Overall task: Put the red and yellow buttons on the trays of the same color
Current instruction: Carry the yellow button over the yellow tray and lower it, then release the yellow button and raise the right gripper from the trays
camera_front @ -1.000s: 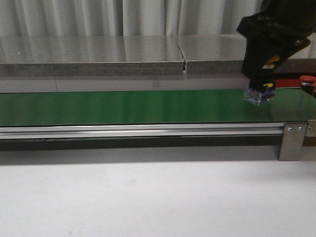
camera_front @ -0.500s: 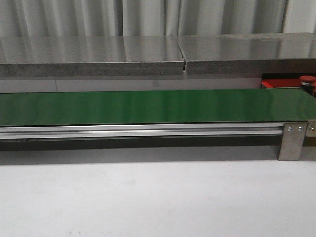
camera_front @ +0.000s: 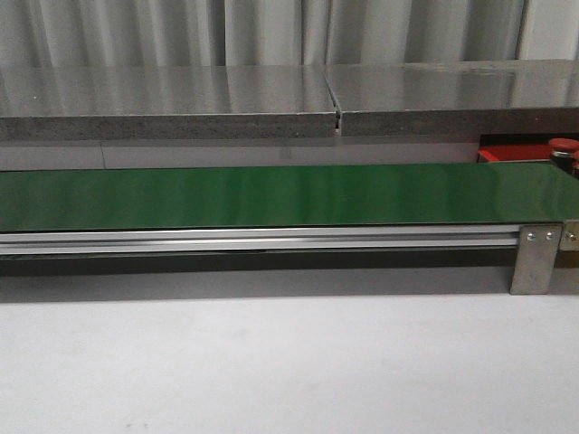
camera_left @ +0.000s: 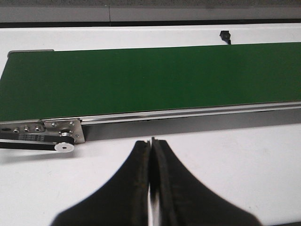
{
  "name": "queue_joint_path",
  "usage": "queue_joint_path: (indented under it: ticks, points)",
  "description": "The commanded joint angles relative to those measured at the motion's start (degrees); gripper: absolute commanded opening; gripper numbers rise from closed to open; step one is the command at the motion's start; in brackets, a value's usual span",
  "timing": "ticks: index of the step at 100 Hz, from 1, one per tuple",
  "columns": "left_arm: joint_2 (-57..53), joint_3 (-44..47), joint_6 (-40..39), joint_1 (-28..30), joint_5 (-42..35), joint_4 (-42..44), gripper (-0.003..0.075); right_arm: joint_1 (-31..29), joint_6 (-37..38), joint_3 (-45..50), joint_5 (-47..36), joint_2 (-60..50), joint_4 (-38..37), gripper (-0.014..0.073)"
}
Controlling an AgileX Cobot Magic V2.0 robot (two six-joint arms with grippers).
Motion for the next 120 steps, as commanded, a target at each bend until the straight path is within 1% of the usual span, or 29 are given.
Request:
queue_joint_path:
  ticks: [1,20,39,61,80,87,94,99,106,111,120]
  points:
    - [0.3,-1.3,0.0,-0.4,-4.2,-0.7,-0.0019,-0.6,0.7,-1.3,-3.5,0.8,0.4,0.009]
    - [0.3,-1.3,0.0,-0.4,-4.2,-0.7,-0.0019,-0.6,0.8,-1.3,-5.0,6.0,1.2,0.009]
    - [0.3,-1.3,0.0,-0.4,-4.2,-0.7,-0.0019,-0.4,0.8,-1.3,-9.0,8.7,2.9,0.009]
    - [0.3,-1.3,0.0,-0.4,-4.2,-0.7,-0.0019,-0.4,0.8,-1.3,-9.1,10.9,4.4,0.009]
    - [0.3,-1.3,0.0,-0.4,-4.2,-0.7,-0.0019,-0.4,0.8,-1.3,-7.1,12.1,4.6,0.0097]
    - [0.3,-1.3,0.0,-0.4,-4.2,-0.7,-0.0019,-0.4,0.8,-1.3,-7.1,12.1,4.6,0.015]
    - [0.3,-1.3,0.0,-0.4,-4.2,-0.7,-0.0019,-0.4,0.8,-1.3,-7.1,12.1,4.6,0.0264]
    - [0.3,-1.3,0.0,-0.4,-4.2,-0.7,-0.0019,-0.4,0.8,-1.3,-7.1,12.1,4.6,0.037]
    - [0.3,-1.3,0.0,-0.4,-4.2,-0.7,-0.0019,-0.4,0.8,-1.3,-7.1,12.0,4.6,0.0468]
    - [0.3,-1.3,0.0,-0.4,-4.2,-0.7,-0.0019,-0.4,0.8,-1.3,-7.1,11.7,4.6,0.0499]
    - [0.3,-1.3,0.0,-0.4,-4.2,-0.7,-0.0019,-0.4,0.8,-1.3,-7.4,10.6,4.6,0.0498]
